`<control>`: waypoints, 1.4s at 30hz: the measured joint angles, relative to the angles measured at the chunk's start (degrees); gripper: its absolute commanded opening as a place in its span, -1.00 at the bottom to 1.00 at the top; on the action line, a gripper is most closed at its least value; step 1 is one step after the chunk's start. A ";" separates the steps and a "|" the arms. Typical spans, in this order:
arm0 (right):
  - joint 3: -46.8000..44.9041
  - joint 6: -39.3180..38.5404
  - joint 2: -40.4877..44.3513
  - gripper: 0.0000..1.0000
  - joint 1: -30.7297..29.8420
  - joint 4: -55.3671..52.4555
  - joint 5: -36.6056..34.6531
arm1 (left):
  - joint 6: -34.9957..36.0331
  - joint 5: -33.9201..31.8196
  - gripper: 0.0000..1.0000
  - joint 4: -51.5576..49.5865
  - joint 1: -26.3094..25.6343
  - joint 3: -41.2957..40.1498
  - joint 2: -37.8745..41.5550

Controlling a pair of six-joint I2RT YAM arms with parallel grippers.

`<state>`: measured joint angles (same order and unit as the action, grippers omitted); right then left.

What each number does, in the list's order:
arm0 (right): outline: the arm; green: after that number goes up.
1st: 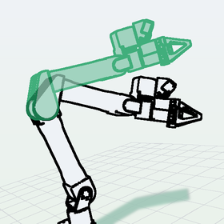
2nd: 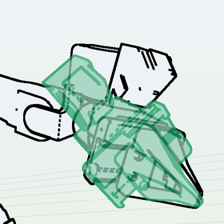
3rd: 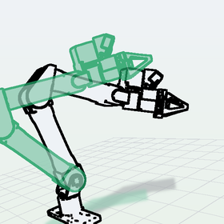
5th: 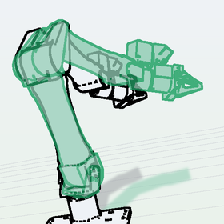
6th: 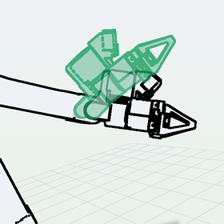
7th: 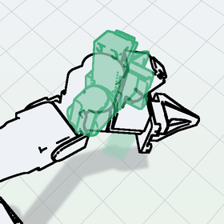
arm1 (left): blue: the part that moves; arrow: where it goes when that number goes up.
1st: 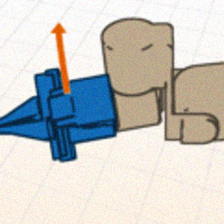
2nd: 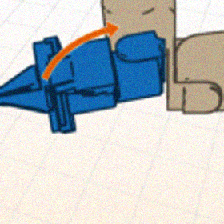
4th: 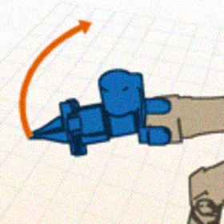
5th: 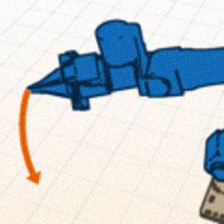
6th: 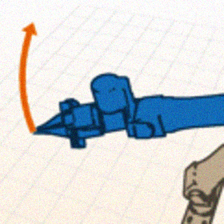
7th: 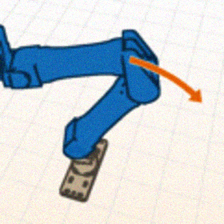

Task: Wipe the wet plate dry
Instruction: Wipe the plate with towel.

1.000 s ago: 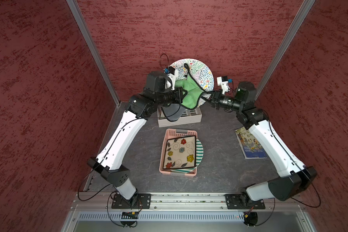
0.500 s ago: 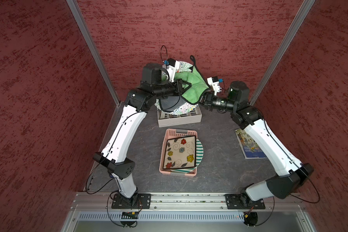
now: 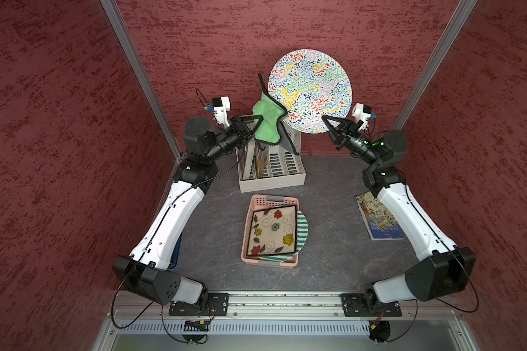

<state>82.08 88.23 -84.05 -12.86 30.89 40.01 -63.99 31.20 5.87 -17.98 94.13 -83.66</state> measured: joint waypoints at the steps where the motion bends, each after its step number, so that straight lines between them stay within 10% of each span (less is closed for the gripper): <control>1: -0.22 1.42 -0.17 -1.00 -0.52 1.95 0.44 | -2.12 0.00 -1.00 2.91 -0.22 0.55 -0.87; 17: -0.81 6.45 -0.72 -1.00 -8.85 16.26 11.39 | -15.10 -1.70 -1.00 16.96 -2.19 20.50 -12.94; 30: 25.05 1.68 -12.39 -1.00 -7.63 10.40 10.73 | -18.14 -1.86 -1.00 22.43 -13.51 18.75 -16.22; 42: 7.72 0.83 -4.00 -1.00 -5.20 9.44 9.51 | -18.29 -3.23 -1.00 20.96 -2.75 17.55 -11.78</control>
<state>89.80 89.06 -88.05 -18.06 40.34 49.52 -82.28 27.97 26.83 -20.73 111.68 -95.44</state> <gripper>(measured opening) 0.096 0.078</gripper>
